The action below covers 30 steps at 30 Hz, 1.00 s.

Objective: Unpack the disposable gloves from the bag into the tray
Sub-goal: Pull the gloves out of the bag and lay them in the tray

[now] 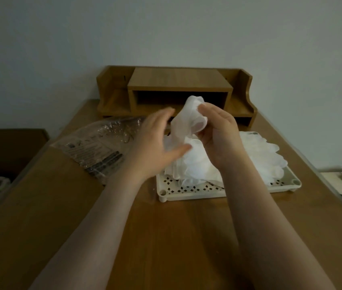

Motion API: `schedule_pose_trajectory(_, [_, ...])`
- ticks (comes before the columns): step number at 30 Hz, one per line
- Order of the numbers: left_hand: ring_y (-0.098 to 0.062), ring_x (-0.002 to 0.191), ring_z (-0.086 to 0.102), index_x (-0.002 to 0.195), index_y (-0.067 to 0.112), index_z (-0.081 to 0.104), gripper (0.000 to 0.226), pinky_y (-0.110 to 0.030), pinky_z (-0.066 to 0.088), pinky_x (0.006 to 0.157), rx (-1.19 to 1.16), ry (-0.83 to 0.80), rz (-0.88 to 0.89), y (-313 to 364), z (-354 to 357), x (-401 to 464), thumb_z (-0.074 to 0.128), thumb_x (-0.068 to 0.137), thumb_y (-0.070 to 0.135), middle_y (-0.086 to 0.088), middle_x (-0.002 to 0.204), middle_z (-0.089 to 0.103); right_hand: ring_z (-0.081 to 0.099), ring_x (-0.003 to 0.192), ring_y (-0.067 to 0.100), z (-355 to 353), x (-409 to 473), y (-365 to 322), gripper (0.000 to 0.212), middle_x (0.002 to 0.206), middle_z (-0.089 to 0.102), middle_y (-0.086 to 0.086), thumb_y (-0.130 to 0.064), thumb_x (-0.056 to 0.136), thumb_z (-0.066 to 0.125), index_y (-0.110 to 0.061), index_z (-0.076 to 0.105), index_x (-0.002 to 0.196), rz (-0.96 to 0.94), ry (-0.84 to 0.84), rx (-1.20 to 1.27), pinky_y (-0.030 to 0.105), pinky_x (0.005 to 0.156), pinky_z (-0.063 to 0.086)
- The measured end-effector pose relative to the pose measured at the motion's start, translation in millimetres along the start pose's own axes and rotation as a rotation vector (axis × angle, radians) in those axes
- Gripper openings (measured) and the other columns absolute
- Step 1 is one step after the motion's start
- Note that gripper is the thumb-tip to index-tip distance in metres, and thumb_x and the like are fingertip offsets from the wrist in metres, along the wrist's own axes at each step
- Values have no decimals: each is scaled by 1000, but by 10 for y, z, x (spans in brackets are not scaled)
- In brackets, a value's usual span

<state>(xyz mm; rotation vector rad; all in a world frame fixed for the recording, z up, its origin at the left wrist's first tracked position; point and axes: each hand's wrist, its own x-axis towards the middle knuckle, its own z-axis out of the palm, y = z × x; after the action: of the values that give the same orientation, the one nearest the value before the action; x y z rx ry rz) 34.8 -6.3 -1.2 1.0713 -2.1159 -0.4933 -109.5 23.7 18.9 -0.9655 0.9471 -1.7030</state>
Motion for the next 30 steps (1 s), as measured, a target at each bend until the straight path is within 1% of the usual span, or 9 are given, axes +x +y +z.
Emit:
schedule_pose_trajectory(4, [-11,96,59,127,14,52,44,-2,40,69,-52,39,23,115,122,-78,62,89,33,8,103,58,60,72,19,38,-106,-78,19,84,59,11,-6,94,43,-3,62,95,-17,-136,-52,27,62,51])
schedule_pose_trajectory(6, [-9,89,61,127,16,54,40,-12,49,76,-171,52,11,153,35,-69,57,91,35,9,101,62,58,73,20,-17,-133,-154,19,83,59,11,-7,92,42,-4,62,90,-37,-145,-47,28,61,51])
schedule_pose_trajectory(9, [-12,108,59,127,20,56,48,-42,48,95,-311,-50,-69,207,-98,-60,42,93,51,4,117,64,58,69,16,-128,-168,-274,21,73,59,3,-7,89,43,-10,61,79,-45,-76,-43,28,62,49])
schedule_pose_trajectory(11, [-7,109,59,120,25,61,37,-39,45,99,-405,-83,-79,256,-137,-73,38,98,44,9,114,66,58,70,15,-192,-187,-342,24,71,60,-1,-6,90,43,-12,62,78,-23,-22,-54,28,64,48])
schedule_pose_trajectory(14, [-9,92,67,93,34,66,30,-34,52,87,-581,-47,-148,374,-166,-85,36,101,34,13,89,72,59,71,15,-259,-220,-436,22,73,60,-1,-7,92,47,-15,64,82,16,34,-74,28,65,48])
schedule_pose_trajectory(17, [-12,81,69,91,23,65,32,-29,53,74,-756,-26,-226,412,-164,-59,36,101,30,6,81,73,56,65,15,-300,-222,-483,20,68,61,-2,-11,95,52,-17,68,84,38,95,-115,26,61,48])
schedule_pose_trajectory(21, [-15,84,67,91,17,68,33,-35,51,82,-938,-20,-299,426,-163,-46,39,100,29,-1,87,72,55,70,15,-337,-214,-504,22,78,60,0,-15,98,50,-19,67,84,17,198,-195,26,66,49])
schedule_pose_trajectory(26, [-34,105,62,83,17,65,29,-51,45,97,-1059,224,-571,169,-153,37,52,89,41,-11,103,67,54,69,14,-323,-212,-495,21,77,58,1,-17,99,47,-18,65,90,18,249,-186,26,67,51])
schedule_pose_trajectory(30, [-24,90,61,100,19,59,33,-40,47,88,-946,459,-762,-81,-211,82,41,94,45,-6,103,61,59,70,15,-283,-214,-465,21,73,61,-3,-20,99,49,-22,65,86,50,268,-96,32,75,55])
